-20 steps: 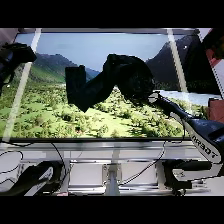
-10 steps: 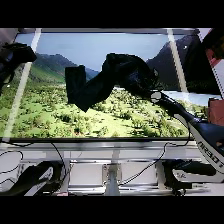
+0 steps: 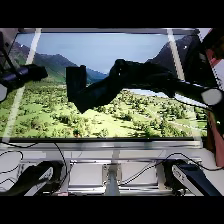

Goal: Fold the clothes and pants, and hang the long-sleeved shirts on hangers.

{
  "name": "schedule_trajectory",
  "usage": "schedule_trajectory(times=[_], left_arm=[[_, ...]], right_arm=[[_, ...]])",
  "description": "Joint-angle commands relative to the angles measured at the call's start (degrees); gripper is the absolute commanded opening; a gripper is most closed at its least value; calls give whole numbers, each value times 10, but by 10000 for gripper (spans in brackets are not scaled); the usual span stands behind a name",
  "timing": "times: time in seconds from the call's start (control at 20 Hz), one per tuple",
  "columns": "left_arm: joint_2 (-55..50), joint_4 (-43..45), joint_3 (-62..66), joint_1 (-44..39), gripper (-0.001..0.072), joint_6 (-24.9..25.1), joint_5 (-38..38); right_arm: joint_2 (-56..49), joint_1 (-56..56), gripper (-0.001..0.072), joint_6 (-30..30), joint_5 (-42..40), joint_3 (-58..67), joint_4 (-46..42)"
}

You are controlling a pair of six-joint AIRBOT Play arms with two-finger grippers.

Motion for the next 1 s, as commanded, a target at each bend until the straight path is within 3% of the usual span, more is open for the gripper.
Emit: schedule_trajectory(times=[0.0, 0.3, 0.35, 0.4, 0.45, 0.75, 0.95], left_arm=[[0, -19, -52, -3, 18, 0, -52], [0, -82, -173, -52, 40, 0, -52], [0, -93, -193, -64, 223, 0, -52], [0, -101, -211, -75, 479, 0, -50], [0, -111, -228, -86, 651, 0, -43], [-2, -135, -301, -109, 642, 0, 106], [-60, -145, -305, -109, 640, 0, 183]], right_arm=[[91, -108, 50, -39, 187, 0, -74], [122, -175, 50, -169, 436, 0, -109], [123, -175, 51, -176, 456, 0, -109], [123, -175, 50, -177, 457, 0, -109], [122, -175, 50, -177, 446, 0, -108], [122, -175, 50, -177, 383, 0, -101], [122, -175, 50, -177, 371, 0, -94]])
